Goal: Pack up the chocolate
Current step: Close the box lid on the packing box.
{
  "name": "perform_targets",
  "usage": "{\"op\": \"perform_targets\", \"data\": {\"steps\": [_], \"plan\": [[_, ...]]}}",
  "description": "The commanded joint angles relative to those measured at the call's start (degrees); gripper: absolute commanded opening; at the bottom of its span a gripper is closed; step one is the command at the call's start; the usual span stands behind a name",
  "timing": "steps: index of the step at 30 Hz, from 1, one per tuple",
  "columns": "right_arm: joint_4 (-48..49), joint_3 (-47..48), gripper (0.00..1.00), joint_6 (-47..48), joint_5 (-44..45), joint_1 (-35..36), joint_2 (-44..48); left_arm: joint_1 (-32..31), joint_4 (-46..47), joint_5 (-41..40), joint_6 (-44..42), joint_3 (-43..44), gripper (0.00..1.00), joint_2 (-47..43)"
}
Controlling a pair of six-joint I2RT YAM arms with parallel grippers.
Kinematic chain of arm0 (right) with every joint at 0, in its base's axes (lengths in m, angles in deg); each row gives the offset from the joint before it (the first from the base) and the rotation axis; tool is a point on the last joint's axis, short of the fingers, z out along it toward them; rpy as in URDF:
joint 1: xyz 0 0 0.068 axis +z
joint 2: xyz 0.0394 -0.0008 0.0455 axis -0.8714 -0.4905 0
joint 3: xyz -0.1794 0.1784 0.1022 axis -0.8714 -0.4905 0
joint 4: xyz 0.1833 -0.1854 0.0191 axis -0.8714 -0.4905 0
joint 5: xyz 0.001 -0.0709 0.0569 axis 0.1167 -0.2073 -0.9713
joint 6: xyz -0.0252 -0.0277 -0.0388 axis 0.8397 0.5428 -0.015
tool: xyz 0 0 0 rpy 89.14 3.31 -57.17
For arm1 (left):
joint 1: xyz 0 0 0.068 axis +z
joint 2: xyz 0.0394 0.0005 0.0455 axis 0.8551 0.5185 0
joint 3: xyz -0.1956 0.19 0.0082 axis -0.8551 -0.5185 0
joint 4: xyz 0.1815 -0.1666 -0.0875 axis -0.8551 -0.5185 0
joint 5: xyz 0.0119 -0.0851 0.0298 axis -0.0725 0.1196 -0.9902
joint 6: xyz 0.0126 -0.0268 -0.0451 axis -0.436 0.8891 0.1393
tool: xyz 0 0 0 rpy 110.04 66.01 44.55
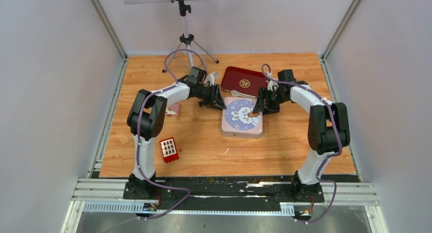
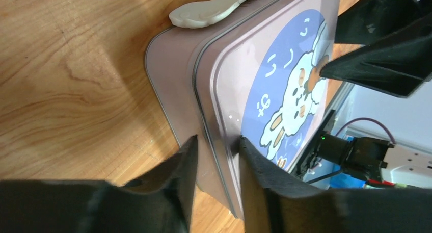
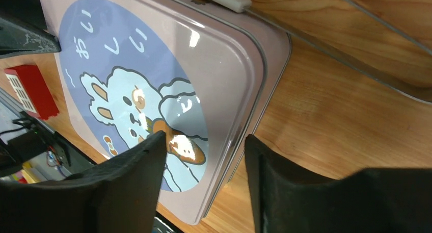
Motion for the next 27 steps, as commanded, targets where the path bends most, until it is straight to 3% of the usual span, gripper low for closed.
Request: {"op": "perform_targets", "data": {"steps": [1, 2, 4, 10, 13, 15, 20, 27], "plan": [[-2.2, 1.47, 0.61, 1.6, 0.55, 0.65, 2.38, -0.55, -3.24, -2.54, -3.22, 0.29, 0.47, -1.42], [-2.61, 0.6, 0.61, 1.59, -0.04, 0.6, 3.14, -0.48, -3.61, -2.61, -4.26, 0.06, 0.56, -2.47], [-2.18, -1.76, 0.62, 1.16, -0.96, 0.55, 4.91, -0.41, -4.63, -3.36, -7.26, -0.42, 0.64, -4.8], [-1.85, -7.9, 0.62, 0.01, -1.33, 0.55, 8.97, -0.36, -7.08, -5.31, -11.84, -3.79, 0.67, -8.64], [-1.54, -9.75, 0.58, 0.15, -2.28, 0.55, 9.77, -0.39, -6.76, -2.62, -12.01, -5.54, 0.63, -8.06], [-1.0, -10.24, 0.5, 0.27, -3.38, 0.53, 9.63, -0.36, -6.11, -0.81, -11.02, -6.2, 0.58, -7.13], [-0.77, -9.68, 0.36, 0.64, -4.69, 0.53, 9.1, -0.45, -3.93, 1.95, -9.33, -6.79, 0.4, -6.35], [-0.48, -7.97, 0.28, -1.28, -5.44, 0.47, 9.99, -0.56, 1.79, 6.91, -4.65, -6.77, 0.24, -6.47]]}}
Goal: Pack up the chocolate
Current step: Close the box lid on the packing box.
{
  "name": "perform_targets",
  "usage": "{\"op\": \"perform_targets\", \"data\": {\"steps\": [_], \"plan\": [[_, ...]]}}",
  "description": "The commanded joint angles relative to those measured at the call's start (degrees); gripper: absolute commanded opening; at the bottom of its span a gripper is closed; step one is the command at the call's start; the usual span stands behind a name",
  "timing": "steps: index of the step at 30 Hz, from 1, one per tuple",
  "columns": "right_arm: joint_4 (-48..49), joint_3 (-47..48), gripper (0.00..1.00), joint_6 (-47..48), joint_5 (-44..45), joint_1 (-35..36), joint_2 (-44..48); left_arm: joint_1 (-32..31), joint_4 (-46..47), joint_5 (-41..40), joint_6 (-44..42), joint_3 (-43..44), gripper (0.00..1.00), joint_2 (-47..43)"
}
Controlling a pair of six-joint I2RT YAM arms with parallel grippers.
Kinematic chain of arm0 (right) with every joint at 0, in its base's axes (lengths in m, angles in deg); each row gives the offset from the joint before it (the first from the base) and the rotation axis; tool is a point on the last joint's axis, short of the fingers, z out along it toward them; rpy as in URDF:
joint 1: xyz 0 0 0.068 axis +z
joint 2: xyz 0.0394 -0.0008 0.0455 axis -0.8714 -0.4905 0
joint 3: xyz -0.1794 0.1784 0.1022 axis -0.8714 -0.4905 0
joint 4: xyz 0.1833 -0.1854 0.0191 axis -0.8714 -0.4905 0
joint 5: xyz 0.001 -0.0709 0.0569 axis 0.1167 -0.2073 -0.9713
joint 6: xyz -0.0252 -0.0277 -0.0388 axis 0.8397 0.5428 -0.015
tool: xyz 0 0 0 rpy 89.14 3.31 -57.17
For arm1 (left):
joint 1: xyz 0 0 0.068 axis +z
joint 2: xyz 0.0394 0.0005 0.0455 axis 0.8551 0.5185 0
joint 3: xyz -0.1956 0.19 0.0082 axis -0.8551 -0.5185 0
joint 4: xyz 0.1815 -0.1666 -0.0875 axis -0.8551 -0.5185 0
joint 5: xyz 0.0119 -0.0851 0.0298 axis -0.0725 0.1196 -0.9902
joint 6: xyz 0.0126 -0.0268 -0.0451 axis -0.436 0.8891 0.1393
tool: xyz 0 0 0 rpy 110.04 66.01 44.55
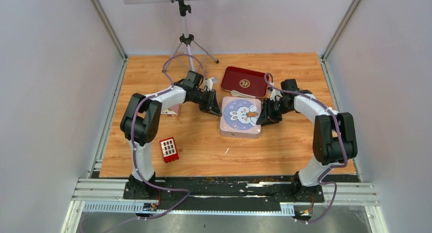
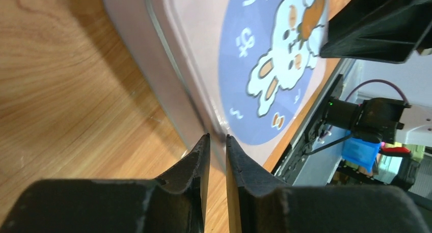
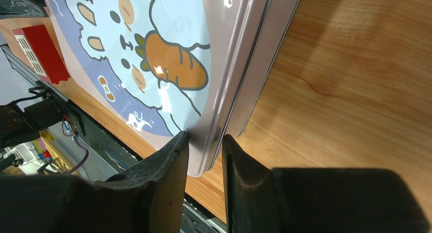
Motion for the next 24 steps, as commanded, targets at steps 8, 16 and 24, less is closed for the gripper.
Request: {"op": "perform_targets", "data": {"steps": [8, 16, 24], "plan": [[1.83, 3.63, 0.22, -2.73, -2.1, 0.35, 1.77, -0.44, 6.91, 5.53, 4.75, 0.94, 0.19, -0.55], [2.62, 3.96, 0.2, -3.2, -1.91, 0.18, 1.17, -0.45, 5.7, 4.31, 5.31, 3.18, 0.22, 0.55], [0.27, 9.58, 0.34, 1.06, 3.39, -1.7, 1.47, -0.36, -7.24, -9.11, -9.7, 9.85, 0.39, -1.47]]}}
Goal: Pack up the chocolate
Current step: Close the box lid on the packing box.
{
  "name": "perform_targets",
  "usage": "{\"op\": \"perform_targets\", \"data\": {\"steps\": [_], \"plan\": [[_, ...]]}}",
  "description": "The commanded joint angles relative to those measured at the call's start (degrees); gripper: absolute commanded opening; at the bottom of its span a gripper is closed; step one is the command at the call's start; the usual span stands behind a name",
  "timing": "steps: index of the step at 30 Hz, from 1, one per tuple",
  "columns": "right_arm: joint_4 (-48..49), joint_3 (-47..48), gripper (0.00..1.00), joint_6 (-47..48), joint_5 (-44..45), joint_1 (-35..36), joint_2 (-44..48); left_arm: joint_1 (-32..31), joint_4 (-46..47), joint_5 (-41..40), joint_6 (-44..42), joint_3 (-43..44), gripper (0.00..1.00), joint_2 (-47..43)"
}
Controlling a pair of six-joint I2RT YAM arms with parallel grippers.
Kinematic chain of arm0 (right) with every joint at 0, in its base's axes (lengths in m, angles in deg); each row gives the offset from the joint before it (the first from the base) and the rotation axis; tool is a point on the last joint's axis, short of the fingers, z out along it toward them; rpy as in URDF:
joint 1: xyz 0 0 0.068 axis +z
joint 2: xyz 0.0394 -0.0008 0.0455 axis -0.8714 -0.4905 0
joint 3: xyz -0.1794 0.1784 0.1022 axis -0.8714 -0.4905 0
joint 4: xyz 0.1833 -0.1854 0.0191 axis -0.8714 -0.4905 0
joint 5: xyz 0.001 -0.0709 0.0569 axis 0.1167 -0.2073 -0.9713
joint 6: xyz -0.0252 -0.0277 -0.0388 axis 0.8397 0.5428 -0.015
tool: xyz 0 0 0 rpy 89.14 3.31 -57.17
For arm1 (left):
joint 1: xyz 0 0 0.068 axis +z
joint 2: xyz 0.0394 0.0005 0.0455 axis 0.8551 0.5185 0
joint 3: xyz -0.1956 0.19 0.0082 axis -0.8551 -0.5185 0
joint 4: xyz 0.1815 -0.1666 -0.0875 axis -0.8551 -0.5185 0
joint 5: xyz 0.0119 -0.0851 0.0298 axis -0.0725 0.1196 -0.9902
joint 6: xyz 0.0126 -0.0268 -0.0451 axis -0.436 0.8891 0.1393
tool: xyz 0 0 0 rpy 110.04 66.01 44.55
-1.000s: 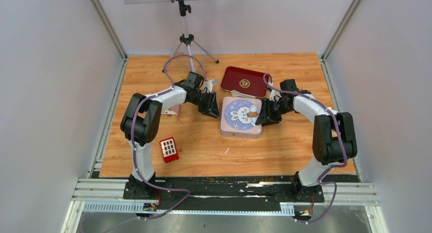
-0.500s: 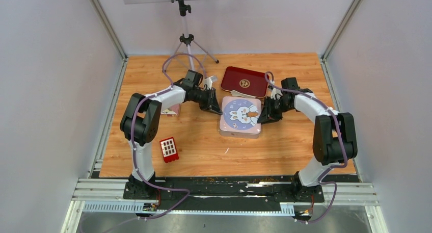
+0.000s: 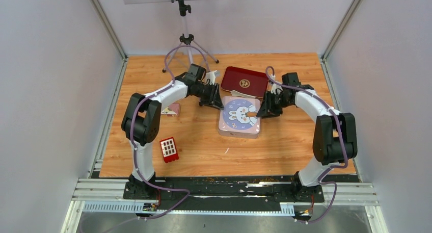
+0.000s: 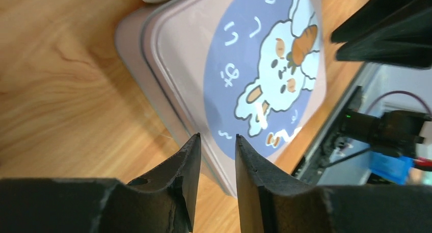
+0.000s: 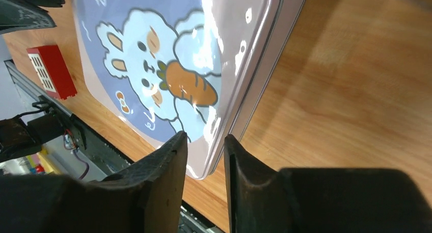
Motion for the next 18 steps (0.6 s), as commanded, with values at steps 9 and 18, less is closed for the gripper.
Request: {"op": "perform_targets", "data": {"steps": [9, 18], "plan": [[9.55, 11.05, 0.2, 2.14, -5.73, -1.16, -4.72, -0.1, 2.24, 0.24, -9.96, 9.03, 0.31, 2.32], [9.92, 12.52, 0.16, 1.15, -0.34, 0.16, -21.23, -0.17, 4.11, -7.26, -7.52, 14.57, 0.28, 17.07]]}}
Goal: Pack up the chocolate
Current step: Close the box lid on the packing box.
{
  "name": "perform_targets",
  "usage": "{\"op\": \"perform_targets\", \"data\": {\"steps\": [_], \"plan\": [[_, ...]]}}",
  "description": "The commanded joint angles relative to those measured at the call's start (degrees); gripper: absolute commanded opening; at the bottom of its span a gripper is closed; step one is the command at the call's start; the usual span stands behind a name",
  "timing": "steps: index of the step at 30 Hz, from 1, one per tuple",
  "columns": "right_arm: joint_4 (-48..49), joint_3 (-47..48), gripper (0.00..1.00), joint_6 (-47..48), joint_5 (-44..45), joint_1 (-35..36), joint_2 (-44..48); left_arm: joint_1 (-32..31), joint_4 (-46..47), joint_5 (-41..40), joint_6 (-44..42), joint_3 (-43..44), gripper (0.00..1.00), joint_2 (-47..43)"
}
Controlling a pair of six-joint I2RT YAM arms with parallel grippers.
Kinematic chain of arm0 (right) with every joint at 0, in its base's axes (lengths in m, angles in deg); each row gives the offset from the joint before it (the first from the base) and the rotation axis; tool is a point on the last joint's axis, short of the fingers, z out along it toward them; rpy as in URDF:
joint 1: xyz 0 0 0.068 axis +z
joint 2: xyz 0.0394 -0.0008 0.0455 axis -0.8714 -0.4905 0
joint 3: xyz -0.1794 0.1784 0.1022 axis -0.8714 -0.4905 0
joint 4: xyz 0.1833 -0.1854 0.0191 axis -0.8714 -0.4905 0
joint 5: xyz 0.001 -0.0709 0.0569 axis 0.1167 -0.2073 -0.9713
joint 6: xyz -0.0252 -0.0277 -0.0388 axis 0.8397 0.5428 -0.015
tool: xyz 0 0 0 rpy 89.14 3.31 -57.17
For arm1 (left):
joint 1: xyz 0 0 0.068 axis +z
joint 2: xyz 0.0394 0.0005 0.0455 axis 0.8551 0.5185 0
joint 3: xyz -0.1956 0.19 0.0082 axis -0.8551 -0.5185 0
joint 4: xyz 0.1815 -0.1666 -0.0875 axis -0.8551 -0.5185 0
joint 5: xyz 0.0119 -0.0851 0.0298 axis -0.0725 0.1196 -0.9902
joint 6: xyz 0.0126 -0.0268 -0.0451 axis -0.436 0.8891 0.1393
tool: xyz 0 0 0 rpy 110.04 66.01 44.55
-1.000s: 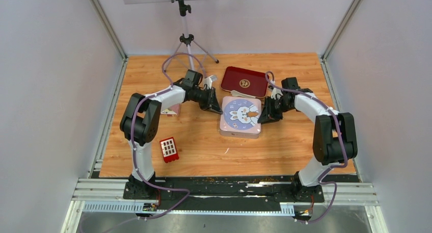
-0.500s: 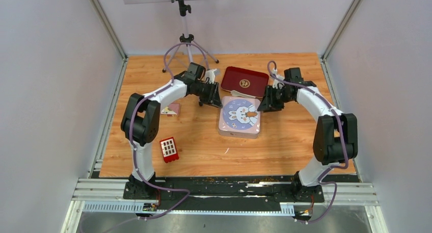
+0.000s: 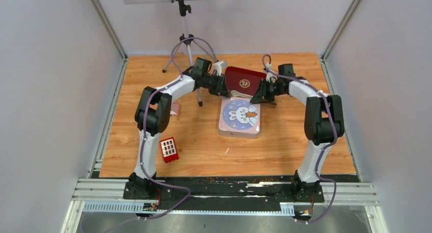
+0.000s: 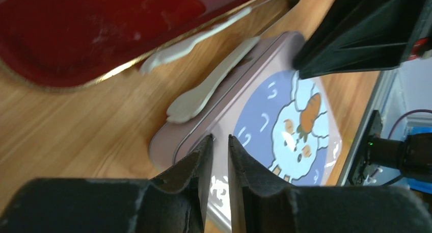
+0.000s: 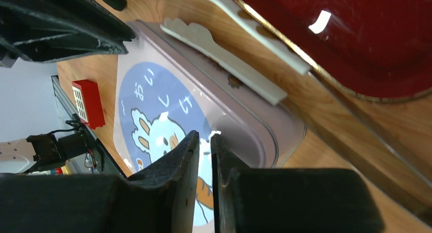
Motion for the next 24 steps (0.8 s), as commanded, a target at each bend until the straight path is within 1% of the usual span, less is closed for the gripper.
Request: {"op": "perform_targets", "data": {"steps": [1, 7, 10, 12, 15, 18, 21, 24], "plan": [[-1.36, 0.22, 0.16, 2.14, 7.97, 1.34, -7.2, -0.19, -1.36, -6.05, -0.87, 0.32, 0.28, 5.84], [-0.77, -2.07, 0.17, 0.06, 8.92, 1.82, -6.55, -0.19, -1.99, -6.94, -0.15, -2.67, 0.28, 5.84], [-0.47, -3.47, 0.17, 0.43, 9.55, 1.9, -6.14, -0.28, -1.78, -7.05, -0.02, -3.23, 0.27, 6.64], [0.13, -3.06, 0.15, 1.8, 7.85, 1.86, -5.02, -0.28, -1.65, -6.35, -0.44, -2.22, 0.25, 5.94], [1.03, 1.57, 0.15, 3.83, 0.41, 1.86, -1.65, -0.21, 1.15, -3.52, -1.26, -0.03, 0.25, 1.91], [1.41, 5.85, 0.15, 4.52, -4.12, 1.67, 2.47, -0.11, 4.79, -2.06, -2.15, -0.28, 0.25, -2.82], [1.21, 7.31, 0.15, 3.74, -6.19, 1.22, 5.13, -0.04, 9.52, -0.04, -0.49, -3.01, 0.25, -7.12], [1.1, 5.82, 0.15, 3.39, -6.6, 0.98, 6.46, -0.03, 14.06, 1.77, 1.63, -7.15, 0.25, -10.51]]}}
